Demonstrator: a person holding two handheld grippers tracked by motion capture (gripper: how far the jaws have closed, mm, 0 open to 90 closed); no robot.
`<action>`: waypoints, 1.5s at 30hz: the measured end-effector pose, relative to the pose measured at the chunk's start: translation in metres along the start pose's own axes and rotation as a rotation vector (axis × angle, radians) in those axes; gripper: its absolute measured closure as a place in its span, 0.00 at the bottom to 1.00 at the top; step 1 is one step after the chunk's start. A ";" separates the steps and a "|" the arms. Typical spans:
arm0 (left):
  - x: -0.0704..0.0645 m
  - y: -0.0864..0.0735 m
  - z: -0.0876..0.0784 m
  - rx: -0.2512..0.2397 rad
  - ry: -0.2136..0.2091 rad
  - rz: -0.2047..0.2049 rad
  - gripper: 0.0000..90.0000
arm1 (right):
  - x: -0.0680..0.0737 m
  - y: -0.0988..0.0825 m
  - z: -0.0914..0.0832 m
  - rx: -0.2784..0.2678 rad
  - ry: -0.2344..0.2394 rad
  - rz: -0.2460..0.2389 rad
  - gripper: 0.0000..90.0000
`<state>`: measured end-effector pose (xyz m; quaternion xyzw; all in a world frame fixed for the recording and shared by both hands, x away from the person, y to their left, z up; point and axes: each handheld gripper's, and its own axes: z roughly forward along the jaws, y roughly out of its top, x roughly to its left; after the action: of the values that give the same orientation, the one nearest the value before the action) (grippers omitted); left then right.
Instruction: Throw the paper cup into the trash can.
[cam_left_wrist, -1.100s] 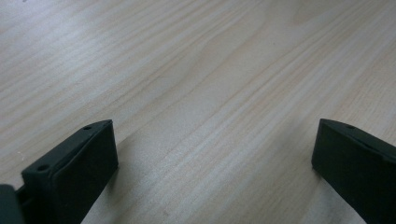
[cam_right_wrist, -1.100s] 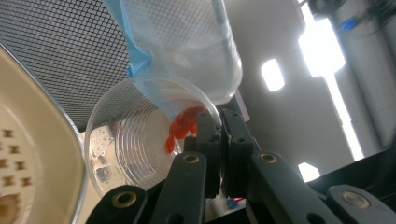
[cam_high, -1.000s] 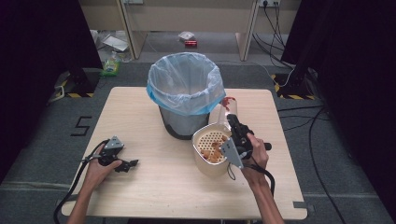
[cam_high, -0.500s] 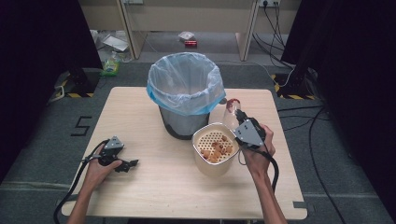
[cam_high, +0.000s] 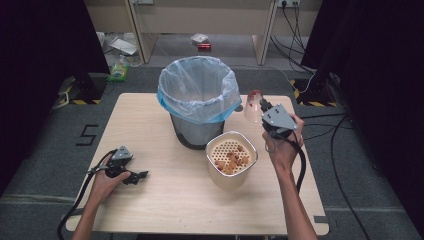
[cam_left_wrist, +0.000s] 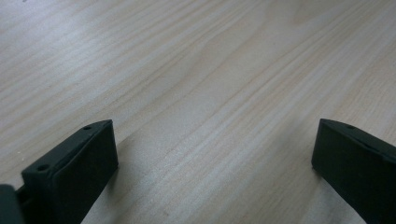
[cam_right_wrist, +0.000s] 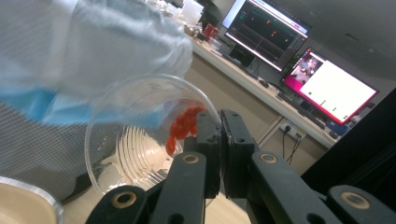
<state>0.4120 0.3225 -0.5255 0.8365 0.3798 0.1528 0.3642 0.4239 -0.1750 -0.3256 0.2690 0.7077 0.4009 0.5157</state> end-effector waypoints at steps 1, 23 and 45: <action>0.000 0.000 0.000 0.001 0.000 0.000 0.00 | -0.003 0.004 0.001 -0.009 -0.003 0.002 0.97; 0.000 0.000 0.000 0.000 -0.001 0.001 0.00 | -0.012 0.111 0.039 -0.117 0.067 -0.001 0.97; 0.000 0.000 0.000 -0.001 -0.001 0.002 0.00 | -0.001 0.117 0.085 0.038 0.199 0.132 0.67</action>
<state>0.4122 0.3226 -0.5256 0.8369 0.3787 0.1527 0.3645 0.5010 -0.0890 -0.2390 0.2836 0.7438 0.4450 0.4102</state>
